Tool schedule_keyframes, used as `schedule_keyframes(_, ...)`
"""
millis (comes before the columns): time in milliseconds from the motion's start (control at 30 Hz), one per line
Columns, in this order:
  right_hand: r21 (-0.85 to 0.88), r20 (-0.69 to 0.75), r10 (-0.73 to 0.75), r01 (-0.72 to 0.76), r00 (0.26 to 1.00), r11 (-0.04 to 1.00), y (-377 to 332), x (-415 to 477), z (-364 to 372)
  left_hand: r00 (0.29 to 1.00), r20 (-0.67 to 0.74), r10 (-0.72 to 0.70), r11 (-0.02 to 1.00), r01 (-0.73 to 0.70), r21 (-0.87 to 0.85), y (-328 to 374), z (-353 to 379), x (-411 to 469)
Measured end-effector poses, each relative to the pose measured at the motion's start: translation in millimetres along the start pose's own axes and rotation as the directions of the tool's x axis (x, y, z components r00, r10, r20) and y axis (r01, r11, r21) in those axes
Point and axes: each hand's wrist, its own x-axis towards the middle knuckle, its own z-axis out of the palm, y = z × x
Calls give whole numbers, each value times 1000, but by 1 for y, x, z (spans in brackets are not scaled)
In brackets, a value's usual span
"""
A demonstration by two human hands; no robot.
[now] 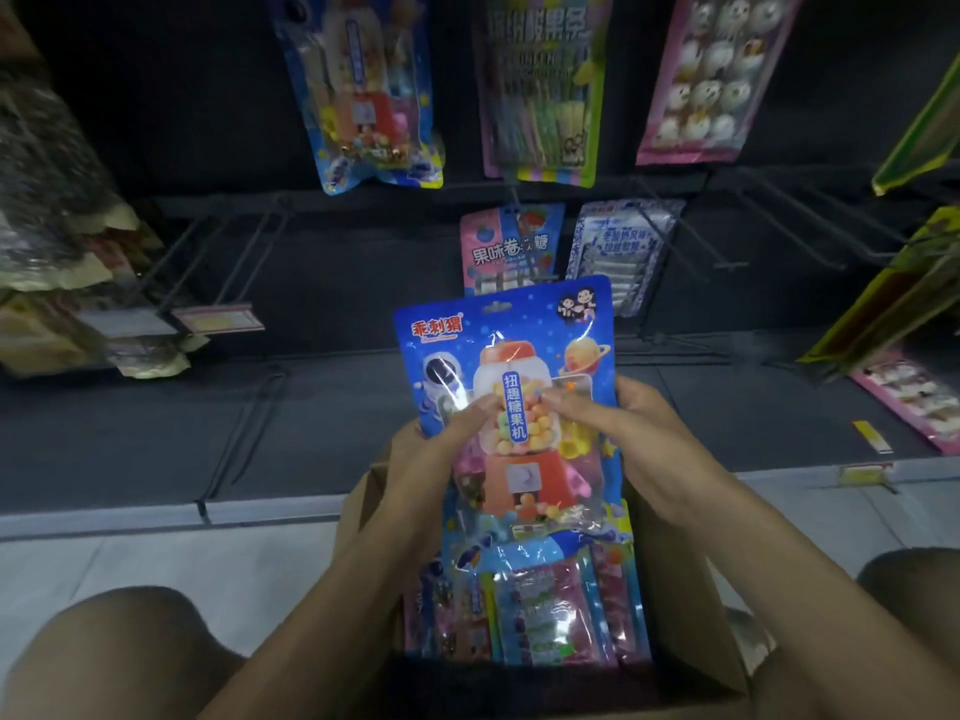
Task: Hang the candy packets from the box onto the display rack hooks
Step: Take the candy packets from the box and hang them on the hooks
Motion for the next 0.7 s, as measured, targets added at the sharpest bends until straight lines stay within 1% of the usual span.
schedule_keyframes(100, 42, -47, -32, 34, 998, 999, -3, -3, -3, 989, -8, 147, 986, -146, 75, 5, 8, -3)
schedule_keyframes(200, 110, -100, -69, 80, 993, 991, -6, -7, -6, 944, 18, 329, 933, -328, 149, 16, 11, -2)
schedule_keyframes(300, 144, -149, -95, 116, 984, 983, -12, -6, -9, 856, 41, 516, 788, -493, 369, 32, 0, 8)
schedule_keyframes(367, 152, -164, -107, 133, 981, 979, -19, -4, -9, 815, 86, 573, 690, -537, 485, 44, -9, 14)
schedule_keyframes(433, 146, -165, -131, 156, 978, 977, -29, -1, -7, 786, 118, 606, 585, -542, 604, 58, -17, 18)
schedule_keyframes(467, 136, -166, -145, 168, 975, 976, -35, 0, -6, 767, 146, 625, 504, -539, 675, 68, -19, 19)
schedule_keyframes(500, 127, -164, -161, 183, 973, 975, -42, 2, -5, 738, 182, 650, 394, -532, 749, 80, -21, 18)
schedule_keyframes(533, 115, -157, -185, 204, 970, 972, -50, 4, -3, 693, 230, 683, 255, -521, 815, 94, -23, 18)
schedule_keyframes(600, 80, -150, -236, 250, 960, 965, -65, 9, 0, 556, 349, 754, -57, -474, 879, 128, -23, 19)
schedule_keyframes(633, 62, -144, -258, 269, 955, 961, -74, 12, 2, 490, 406, 772, -193, -428, 883, 147, -22, 20)
schedule_keyframes(667, 42, -138, -283, 291, 949, 956, -82, 15, 4, 438, 451, 777, -301, -370, 879, 168, -20, 22)
schedule_keyframes(700, 10, -138, -312, 316, 940, 949, -90, 17, 5, 391, 489, 779, -388, -312, 867, 188, -17, 23)
